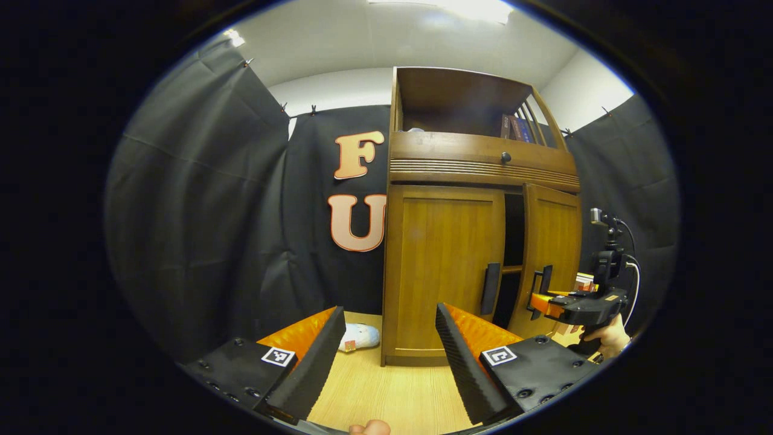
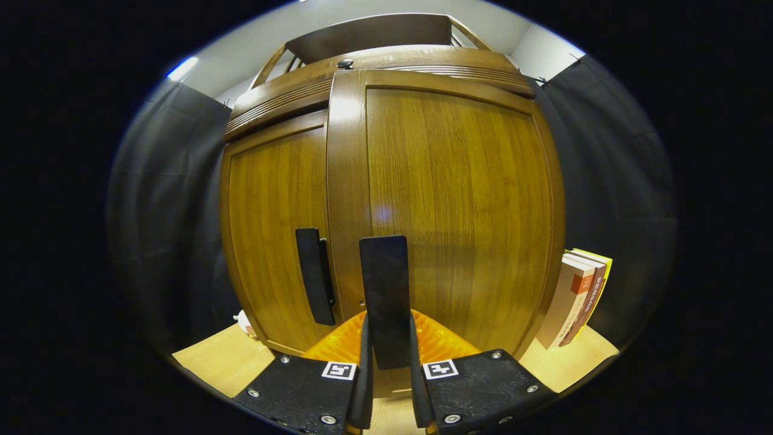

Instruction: Open the right door of the double-door shoe cabinet with the right hand, and open the left door with the left hand.

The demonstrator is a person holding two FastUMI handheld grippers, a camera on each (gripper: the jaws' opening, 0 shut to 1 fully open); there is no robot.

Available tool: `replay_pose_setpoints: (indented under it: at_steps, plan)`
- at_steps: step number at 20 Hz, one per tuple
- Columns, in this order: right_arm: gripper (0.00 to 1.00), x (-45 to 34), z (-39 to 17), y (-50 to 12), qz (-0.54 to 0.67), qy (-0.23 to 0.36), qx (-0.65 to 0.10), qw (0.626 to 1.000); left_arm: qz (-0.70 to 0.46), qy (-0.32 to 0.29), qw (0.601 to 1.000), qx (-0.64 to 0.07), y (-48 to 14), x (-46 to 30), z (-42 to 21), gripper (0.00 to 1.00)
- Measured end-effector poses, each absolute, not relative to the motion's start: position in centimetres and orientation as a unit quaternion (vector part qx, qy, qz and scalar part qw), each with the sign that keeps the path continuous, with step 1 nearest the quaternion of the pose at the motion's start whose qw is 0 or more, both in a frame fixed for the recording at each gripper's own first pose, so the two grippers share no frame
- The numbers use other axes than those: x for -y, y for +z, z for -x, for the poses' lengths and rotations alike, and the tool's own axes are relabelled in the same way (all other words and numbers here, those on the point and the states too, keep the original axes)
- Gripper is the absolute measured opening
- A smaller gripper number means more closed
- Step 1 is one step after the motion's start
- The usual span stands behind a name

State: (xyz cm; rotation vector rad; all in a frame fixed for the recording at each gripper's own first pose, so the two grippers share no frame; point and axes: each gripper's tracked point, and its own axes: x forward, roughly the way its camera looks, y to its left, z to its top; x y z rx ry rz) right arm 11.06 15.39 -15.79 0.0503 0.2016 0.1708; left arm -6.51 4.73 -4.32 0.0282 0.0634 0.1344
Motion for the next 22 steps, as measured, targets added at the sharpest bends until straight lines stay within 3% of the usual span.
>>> replay_pose_setpoints:
  at_steps: [5, 13, 20, 21, 22]
  plan:
    - [0.26, -14.4, -9.3, -15.6, -0.03, 0.09, -0.095, 0.991, -0.007, 0.06, 0.998, -0.037, -4.7, -3.8, 7.0, 0.94]
    - [0.26, -11.9, -6.5, -15.0, -0.027, 0.083, -0.09, 0.992, -0.004, 0.045, 0.998, -0.038, -5.0, -2.1, 8.2, 0.96]
    - [0.18, -9.5, -4.9, -14.3, -0.018, 0.067, -0.086, 0.994, -0.003, 0.038, 0.999, -0.039, -4.8, -0.8, 8.9, 0.94]
    - [0.11, -9.0, -4.7, -14.3, -0.015, 0.063, -0.085, 0.994, -0.004, 0.037, 0.999, -0.039, -4.8, -0.6, 8.9, 0.94]
    - [0.16, -8.7, -4.5, -14.3, -0.013, 0.061, -0.084, 0.995, -0.005, 0.036, 0.999, -0.039, -4.8, -0.3, 9.0, 0.96]
